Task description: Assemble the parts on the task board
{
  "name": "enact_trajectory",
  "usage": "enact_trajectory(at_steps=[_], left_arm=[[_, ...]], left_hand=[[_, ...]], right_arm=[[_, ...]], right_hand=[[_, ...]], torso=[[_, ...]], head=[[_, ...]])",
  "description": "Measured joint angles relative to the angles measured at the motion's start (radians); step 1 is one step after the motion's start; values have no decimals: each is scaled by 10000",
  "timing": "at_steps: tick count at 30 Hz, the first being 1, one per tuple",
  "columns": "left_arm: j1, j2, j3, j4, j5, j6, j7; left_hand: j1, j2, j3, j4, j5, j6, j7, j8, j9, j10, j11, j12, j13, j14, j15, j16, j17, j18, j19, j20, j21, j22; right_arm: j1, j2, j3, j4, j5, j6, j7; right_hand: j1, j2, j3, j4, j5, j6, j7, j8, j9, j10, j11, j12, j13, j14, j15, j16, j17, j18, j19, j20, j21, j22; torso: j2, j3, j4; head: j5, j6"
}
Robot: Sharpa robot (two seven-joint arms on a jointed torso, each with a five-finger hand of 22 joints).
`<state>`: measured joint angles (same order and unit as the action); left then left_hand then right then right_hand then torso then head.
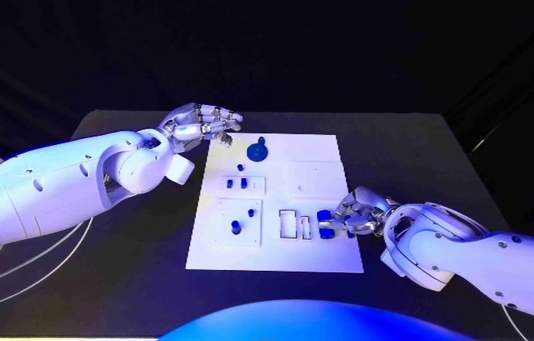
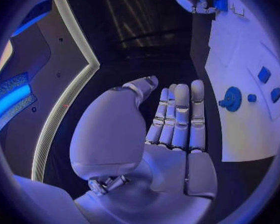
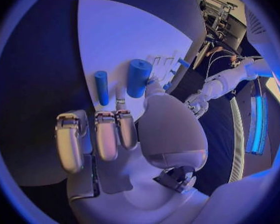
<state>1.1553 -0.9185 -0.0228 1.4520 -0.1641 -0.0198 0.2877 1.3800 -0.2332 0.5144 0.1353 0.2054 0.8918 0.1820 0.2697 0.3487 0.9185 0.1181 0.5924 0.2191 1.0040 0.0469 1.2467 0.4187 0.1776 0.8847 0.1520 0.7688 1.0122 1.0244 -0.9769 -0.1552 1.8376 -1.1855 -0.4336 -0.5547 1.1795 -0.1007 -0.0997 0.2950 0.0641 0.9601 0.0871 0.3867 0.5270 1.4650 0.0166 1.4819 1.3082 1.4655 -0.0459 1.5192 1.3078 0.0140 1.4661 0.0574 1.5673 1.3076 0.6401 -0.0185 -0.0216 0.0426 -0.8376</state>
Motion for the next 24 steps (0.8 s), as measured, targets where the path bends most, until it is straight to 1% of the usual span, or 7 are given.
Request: enact_trajectory(at_steps=[6, 7, 9, 13, 18, 22, 24], left_arm=[[0, -15, 0, -3, 11, 18, -19], [0, -16, 0, -4, 12, 22, -22], [0, -18, 0, -6, 15, 28, -28], [-1, -21, 0, -15, 18, 39, -40], [-1, -25, 0, -29, 20, 45, -54], [-1, -29, 0, -48, 22, 48, -62], [-1, -29, 0, -59, 22, 48, -66]], left_hand=[[0, 0, 0, 0, 0, 0, 0, 0, -1, 0, 0, 0, 0, 0, 0, 0, -1, 0, 0, 0, 0, 1], [0, 0, 0, 0, 0, 0, 0, 0, -1, 0, 0, 0, 0, 0, 0, 0, -1, -1, 0, 0, 0, 1], [0, 0, 0, 0, 0, 0, 0, 1, -1, 0, 0, 0, 1, 0, 0, 0, -1, 0, 0, 0, 0, 0], [0, 0, 0, 0, 0, 0, 0, 38, 10, 0, 0, 0, 1, 0, 0, 0, 10, -1, 0, 0, 0, -17], [0, 0, 1, 0, 0, 0, 0, 38, 9, -36, -36, 0, -8, 0, 0, 0, 9, -1, 3, 3, -36, -31], [0, 0, 1, 0, 0, 0, 0, 38, 9, -35, -36, 0, -8, 0, 0, 0, 9, 0, 36, 36, -35, -31], [0, 0, 0, 0, 0, 0, 0, 38, 18, -35, -36, 0, -8, 0, 0, 0, 18, 1, 36, 36, -35, -44]], right_arm=[[-15, 247, 31, -82, -177, 200, -205], [-15, 276, 37, -87, -212, 239, -242], [-14, 309, 42, -96, -262, 289, -293], [-10, 343, 50, -99, -372, 349, -382], [-15, 346, 51, 0, -401, 249, -392], [-22, 279, 29, 102, -323, -2, -364], [7, 237, 11, 137, -231, -127, -358]], right_hand=[[-34, 34, -80, -39, 0, 195, -90, 152, 71, -2, -44, -4, -1, -7, -64, 0, -1, 0, -4, -9, -1, 0], [-31, 37, -80, -39, 0, 198, -93, 164, 77, -17, -59, -4, -1, -7, -64, 0, -1, 0, -2, -72, -1, 0], [91, 130, -80, -39, 0, 242, -137, 239, 77, 18, -94, -4, -1, 29, -100, 2, -1, 1, 1, -73, -1, -1], [515, 80, -81, -41, -2, 248, -142, 278, 88, 18, -94, -66, -1, -7, -136, 38, -2, 2, 1, -73, -6, -1], [1420, 10, 530, -83, -46, 304, -200, 382, 80, 35, -183, -97, -2, 28, -172, 38, -3, 1, 1, -146, -7, -1], [1647, 174, 783, -72, -87, 358, -182, 394, 43, 0, -219, -97, -2, -9, -209, 38, -3, 1, 1, -146, -7, -2], [1725, 125, 883, -80, -96, 393, -148, 437, 43, 0, -219, -97, -3, -9, -209, 38, -3, 1, 1, -146, -7, -2]], torso=[[0, 0, -1], [0, -3, 0], [-1, -6, 1], [-9, -6, 0], [-13, -7, -4], [-12, -7, -5], [-12, -7, -6]], head=[[13, -21], [13, -24], [14, -34], [43, -49], [70, -35], [80, -8], [81, 3]])
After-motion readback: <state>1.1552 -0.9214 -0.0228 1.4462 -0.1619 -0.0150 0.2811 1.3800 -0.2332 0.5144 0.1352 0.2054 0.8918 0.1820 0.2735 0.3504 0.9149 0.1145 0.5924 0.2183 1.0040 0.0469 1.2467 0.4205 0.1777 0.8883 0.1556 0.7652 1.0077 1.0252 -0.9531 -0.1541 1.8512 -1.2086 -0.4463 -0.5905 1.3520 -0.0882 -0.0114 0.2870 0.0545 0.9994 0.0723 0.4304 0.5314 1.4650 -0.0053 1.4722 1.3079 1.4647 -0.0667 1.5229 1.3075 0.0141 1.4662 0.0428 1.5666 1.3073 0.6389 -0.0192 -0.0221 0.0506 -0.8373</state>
